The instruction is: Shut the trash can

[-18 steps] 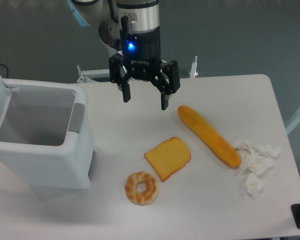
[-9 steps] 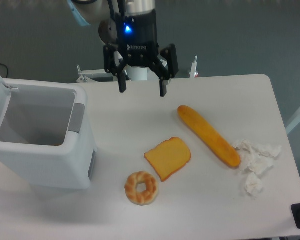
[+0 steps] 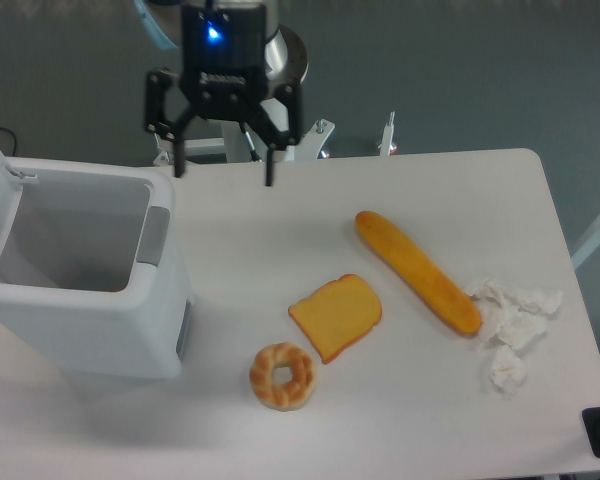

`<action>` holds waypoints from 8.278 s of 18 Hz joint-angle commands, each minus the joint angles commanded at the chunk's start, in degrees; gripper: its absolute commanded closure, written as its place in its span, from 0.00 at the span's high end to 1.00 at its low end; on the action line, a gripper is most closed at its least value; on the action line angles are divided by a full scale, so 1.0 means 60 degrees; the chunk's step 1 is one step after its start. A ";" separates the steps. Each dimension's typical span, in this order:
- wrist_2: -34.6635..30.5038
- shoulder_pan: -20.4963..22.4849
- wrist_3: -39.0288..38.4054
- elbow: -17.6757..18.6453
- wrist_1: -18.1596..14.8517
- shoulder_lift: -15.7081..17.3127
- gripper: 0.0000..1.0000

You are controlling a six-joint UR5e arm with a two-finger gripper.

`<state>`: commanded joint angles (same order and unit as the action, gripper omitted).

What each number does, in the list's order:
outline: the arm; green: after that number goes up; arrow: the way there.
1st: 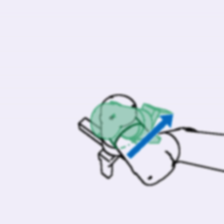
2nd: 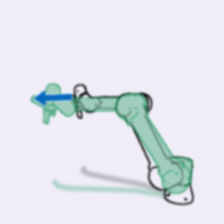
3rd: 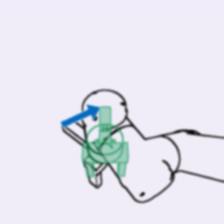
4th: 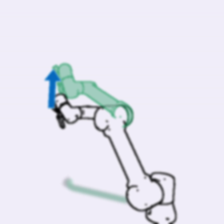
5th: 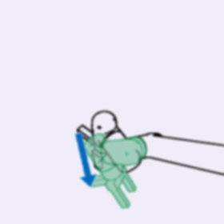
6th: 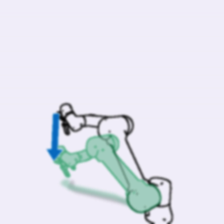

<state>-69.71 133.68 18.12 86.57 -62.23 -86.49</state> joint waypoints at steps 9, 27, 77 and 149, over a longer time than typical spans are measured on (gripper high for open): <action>0.0907 -0.1025 -0.1717 -0.0117 -0.0015 0.0088 1.00; 0.4409 -0.1875 -0.1599 -0.0147 0.0293 0.0381 1.00; 0.5949 -0.3765 -0.1556 0.0117 0.0806 -0.0923 1.00; 0.2653 -0.1261 -0.0486 0.1582 0.0703 -0.0762 1.00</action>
<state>-53.79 126.12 15.21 96.06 -58.01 -91.05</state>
